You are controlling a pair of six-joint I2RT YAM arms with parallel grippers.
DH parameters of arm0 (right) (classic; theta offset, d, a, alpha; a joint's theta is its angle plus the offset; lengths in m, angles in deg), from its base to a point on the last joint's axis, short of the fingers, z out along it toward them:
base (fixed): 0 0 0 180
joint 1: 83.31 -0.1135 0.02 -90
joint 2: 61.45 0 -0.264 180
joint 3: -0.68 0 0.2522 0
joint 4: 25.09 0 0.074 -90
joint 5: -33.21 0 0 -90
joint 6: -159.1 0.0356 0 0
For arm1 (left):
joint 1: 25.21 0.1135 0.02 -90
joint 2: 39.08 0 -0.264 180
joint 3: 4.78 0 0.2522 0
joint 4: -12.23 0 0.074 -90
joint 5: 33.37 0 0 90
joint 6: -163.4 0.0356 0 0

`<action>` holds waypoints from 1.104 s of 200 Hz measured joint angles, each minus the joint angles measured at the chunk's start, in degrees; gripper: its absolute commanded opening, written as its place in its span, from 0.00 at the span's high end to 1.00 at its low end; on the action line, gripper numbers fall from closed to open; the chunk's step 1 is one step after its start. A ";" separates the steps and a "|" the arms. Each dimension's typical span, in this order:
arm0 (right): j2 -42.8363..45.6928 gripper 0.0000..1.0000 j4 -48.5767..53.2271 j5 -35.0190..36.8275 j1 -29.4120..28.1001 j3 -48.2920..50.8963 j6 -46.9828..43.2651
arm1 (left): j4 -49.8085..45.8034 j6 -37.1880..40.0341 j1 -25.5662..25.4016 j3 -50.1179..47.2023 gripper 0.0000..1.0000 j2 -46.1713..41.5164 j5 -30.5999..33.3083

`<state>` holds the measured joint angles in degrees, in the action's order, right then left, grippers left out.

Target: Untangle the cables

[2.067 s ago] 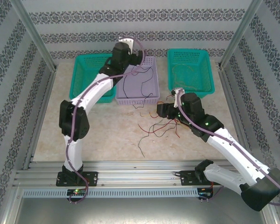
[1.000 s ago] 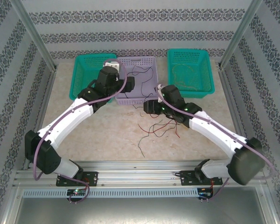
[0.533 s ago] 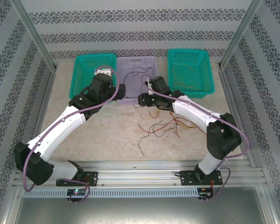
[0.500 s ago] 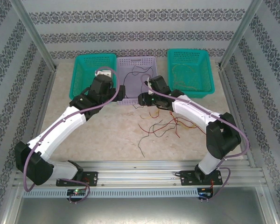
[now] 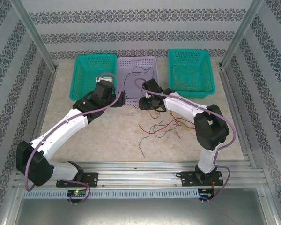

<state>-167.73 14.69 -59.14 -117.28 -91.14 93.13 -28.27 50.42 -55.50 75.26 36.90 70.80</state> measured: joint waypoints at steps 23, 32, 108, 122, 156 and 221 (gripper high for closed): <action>-1.57 0.60 -0.20 0.07 -0.70 0.00 0.26 | 0.00 -0.04 0.00 -0.94 0.00 -0.39 0.02; -2.14 0.61 -0.55 0.02 -0.96 0.00 0.48 | 0.00 -0.04 0.00 -1.05 0.00 -0.42 0.04; -2.89 1.00 -3.74 3.43 -1.53 -0.11 1.01 | 0.37 -0.04 0.00 -2.05 0.00 -0.59 0.68; -2.84 1.00 -3.67 4.15 -1.55 -0.22 0.96 | 0.44 -0.04 0.00 -2.05 0.00 -0.59 0.81; 0.28 1.00 -2.54 4.96 -1.92 -0.35 0.07 | 0.59 -0.04 0.00 -2.10 0.00 -0.59 0.98; 1.75 1.00 3.61 1.64 0.02 -18.86 -0.57 | 0.59 -0.04 0.00 -2.10 0.00 -0.59 0.92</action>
<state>-165.98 18.29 -57.50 -117.26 -110.00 92.56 -27.68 50.38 -55.50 73.16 36.31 71.72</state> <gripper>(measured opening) 0.042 0.999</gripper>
